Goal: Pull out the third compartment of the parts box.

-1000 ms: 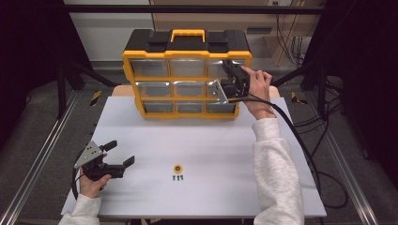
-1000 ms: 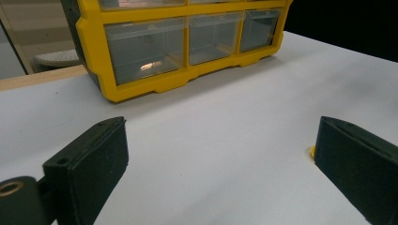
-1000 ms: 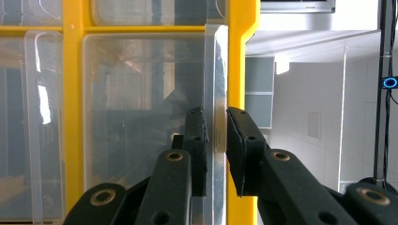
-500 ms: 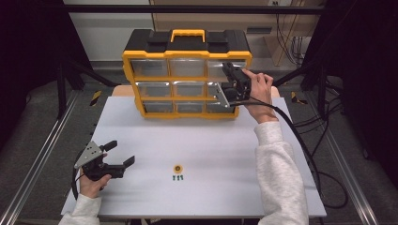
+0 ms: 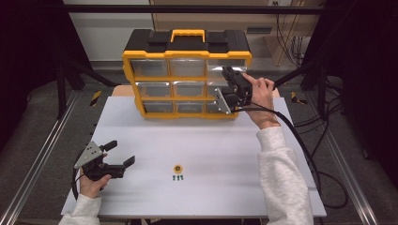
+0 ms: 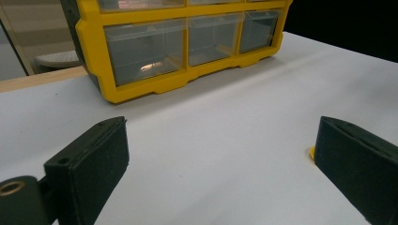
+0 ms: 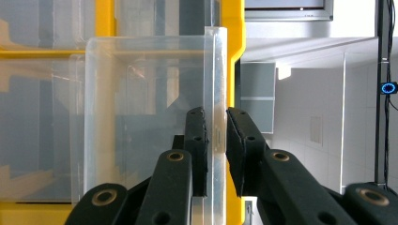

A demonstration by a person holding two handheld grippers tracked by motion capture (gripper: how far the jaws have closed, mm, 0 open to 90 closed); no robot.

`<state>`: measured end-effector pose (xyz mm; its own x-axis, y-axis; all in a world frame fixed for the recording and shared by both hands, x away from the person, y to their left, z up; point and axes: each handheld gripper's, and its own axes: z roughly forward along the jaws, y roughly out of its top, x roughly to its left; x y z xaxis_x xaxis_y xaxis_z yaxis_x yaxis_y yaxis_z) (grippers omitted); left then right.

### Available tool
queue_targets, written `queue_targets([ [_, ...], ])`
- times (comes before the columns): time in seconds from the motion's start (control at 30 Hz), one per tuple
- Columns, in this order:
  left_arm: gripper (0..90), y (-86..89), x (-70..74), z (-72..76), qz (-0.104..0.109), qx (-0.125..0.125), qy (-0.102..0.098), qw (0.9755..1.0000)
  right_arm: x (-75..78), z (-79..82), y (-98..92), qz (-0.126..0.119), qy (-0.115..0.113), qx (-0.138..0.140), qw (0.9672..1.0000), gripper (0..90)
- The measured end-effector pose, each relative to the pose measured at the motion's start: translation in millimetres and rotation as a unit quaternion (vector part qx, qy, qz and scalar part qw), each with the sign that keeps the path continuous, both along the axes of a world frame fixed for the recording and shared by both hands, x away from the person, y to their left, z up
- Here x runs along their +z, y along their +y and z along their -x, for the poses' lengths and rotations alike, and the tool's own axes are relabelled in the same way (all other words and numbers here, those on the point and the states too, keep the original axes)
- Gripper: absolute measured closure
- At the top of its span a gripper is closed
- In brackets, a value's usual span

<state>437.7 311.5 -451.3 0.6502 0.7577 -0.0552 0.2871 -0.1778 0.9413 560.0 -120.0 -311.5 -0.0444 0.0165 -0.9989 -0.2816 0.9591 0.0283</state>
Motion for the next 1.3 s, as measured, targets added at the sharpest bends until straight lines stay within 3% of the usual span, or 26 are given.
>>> queue_targets([
  [1.3, 3.6, -1.1, -0.2, -0.1, -0.003, -0.001, 0.000, 1.0000, 4.9, 44.7, -4.2, 0.003, 0.009, 0.020, 0.9998, 79.3],
])
